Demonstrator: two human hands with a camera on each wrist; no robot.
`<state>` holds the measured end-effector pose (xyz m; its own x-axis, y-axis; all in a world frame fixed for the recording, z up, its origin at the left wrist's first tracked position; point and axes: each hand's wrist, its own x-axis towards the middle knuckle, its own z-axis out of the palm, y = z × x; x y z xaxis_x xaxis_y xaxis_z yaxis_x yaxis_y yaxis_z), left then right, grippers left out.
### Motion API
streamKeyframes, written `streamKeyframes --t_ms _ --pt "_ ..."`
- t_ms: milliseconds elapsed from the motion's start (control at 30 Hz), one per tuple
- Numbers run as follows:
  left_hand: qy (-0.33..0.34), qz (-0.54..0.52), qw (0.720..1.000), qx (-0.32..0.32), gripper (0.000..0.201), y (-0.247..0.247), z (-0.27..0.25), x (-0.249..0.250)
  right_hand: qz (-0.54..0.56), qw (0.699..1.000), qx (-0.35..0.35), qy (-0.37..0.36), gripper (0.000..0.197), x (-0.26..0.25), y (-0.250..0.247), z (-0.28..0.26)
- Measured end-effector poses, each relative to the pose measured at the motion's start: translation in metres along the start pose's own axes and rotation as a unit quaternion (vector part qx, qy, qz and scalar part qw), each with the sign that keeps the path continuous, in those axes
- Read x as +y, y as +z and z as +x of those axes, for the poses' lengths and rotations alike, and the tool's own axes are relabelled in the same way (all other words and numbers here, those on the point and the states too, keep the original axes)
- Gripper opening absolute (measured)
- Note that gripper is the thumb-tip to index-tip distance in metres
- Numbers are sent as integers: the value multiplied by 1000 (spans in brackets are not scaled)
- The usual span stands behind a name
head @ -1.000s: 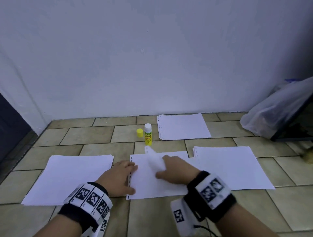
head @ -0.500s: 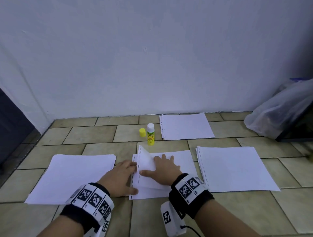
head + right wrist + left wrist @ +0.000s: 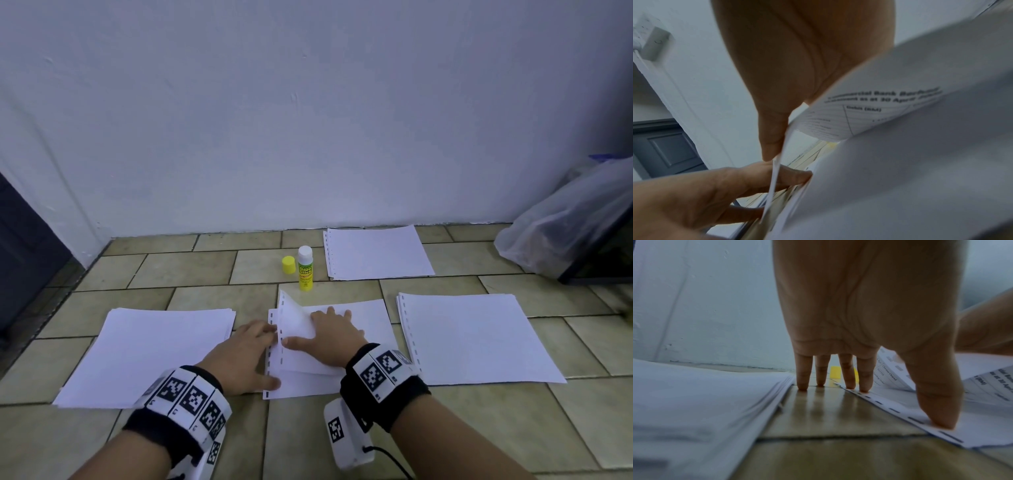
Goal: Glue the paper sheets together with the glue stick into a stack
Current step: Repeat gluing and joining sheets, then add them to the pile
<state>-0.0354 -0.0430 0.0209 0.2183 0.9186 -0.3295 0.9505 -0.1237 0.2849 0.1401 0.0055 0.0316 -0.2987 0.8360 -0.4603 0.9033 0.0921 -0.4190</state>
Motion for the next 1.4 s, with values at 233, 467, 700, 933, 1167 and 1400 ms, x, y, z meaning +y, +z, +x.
streamKeyframes --t_ms 233,467,700,933,1167,1400 --pt "-1 -29 999 24 88 -3 -2 3 65 997 18 -20 79 3 -1 0" --pt "-34 -31 999 4 92 -5 -9 4 3 1000 -26 -12 82 3 -3 -1" --pt "-38 -25 999 2 88 -5 -11 8 -46 998 -33 -6 91 -3 3 -4" --pt "-31 -20 999 2 87 -5 -12 6 -81 996 -24 14 103 -10 13 -4" --pt "-44 -22 999 1 84 -6 -13 7 -101 995 -28 2 104 -5 12 -3" --pt "-43 -26 999 -3 82 -6 -13 5 -106 994 -34 -7 105 -1 9 -2"
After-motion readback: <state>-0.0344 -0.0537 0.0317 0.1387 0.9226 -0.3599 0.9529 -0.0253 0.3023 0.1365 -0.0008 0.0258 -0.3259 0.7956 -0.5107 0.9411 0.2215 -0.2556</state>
